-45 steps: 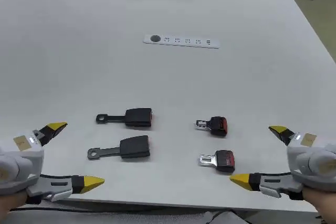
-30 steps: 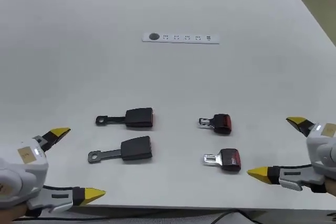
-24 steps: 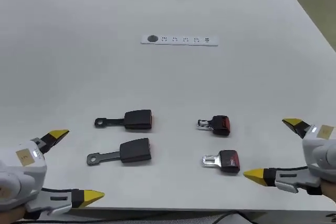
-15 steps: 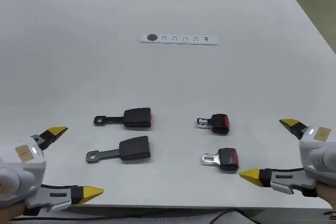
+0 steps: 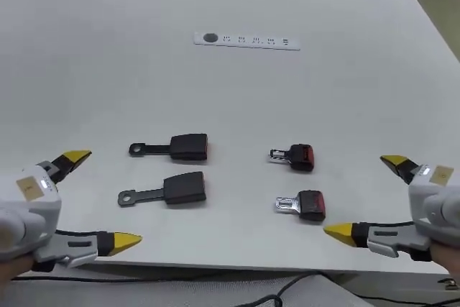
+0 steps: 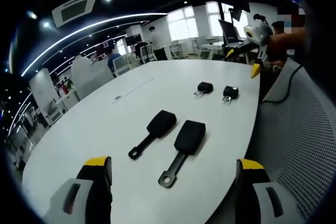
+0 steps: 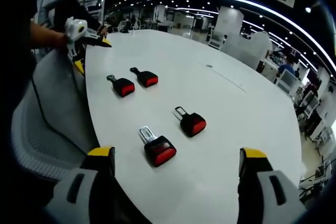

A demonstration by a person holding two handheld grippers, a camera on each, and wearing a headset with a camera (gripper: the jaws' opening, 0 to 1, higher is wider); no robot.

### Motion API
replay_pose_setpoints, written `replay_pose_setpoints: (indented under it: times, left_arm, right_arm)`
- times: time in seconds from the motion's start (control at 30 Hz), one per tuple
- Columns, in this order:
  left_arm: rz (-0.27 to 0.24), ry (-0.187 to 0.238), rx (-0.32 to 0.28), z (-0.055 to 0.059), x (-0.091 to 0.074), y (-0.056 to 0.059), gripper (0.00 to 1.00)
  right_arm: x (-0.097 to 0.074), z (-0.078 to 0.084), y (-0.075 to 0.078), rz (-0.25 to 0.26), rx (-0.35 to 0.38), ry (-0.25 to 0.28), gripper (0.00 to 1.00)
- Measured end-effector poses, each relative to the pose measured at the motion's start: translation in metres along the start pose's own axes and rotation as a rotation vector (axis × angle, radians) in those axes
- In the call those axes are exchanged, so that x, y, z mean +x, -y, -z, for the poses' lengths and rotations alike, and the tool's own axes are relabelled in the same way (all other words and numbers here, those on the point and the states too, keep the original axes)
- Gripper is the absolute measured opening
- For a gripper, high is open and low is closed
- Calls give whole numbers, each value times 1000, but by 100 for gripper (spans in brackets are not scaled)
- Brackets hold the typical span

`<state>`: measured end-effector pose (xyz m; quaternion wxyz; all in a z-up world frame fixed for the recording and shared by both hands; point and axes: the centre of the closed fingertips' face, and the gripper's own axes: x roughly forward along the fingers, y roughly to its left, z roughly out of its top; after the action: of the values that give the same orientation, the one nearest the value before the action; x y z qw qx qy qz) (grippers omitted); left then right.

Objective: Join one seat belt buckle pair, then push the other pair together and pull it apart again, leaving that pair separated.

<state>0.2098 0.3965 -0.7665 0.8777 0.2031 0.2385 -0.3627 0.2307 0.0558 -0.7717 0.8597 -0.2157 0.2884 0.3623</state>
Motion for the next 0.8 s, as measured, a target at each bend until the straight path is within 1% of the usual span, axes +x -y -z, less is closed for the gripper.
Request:
replay_pose_setpoints:
  times: [0.17, 0.43, 0.5, 0.57, 0.67, 0.77, 0.8]
  left_arm:
    - [3, 0, 1, 0, 0, 1, 100]
    - [10, 1, 6, -1, 0, 3, 100]
    - [15, 0, 17, -3, 0, 4, 100]
    - [23, -10, 34, -2, 1, 5, 100]
    - [36, -17, 51, -3, 1, 7, 100]
    - [40, -26, 61, -3, -1, 7, 100]
    - [39, -30, 62, -2, -1, 6, 100]
  right_arm:
    - [2, -1, -3, -2, 2, 1, 100]
    - [4, 1, -5, -9, 0, -8, 100]
    - [3, 0, -4, -7, 0, -5, 100]
    - [3, -2, -3, -7, -3, 0, 100]
    - [3, -4, -2, -12, -43, 5, 100]
    - [2, -10, -2, -22, -29, 23, 100]
    - [1, -10, -2, -20, -30, 22, 100]
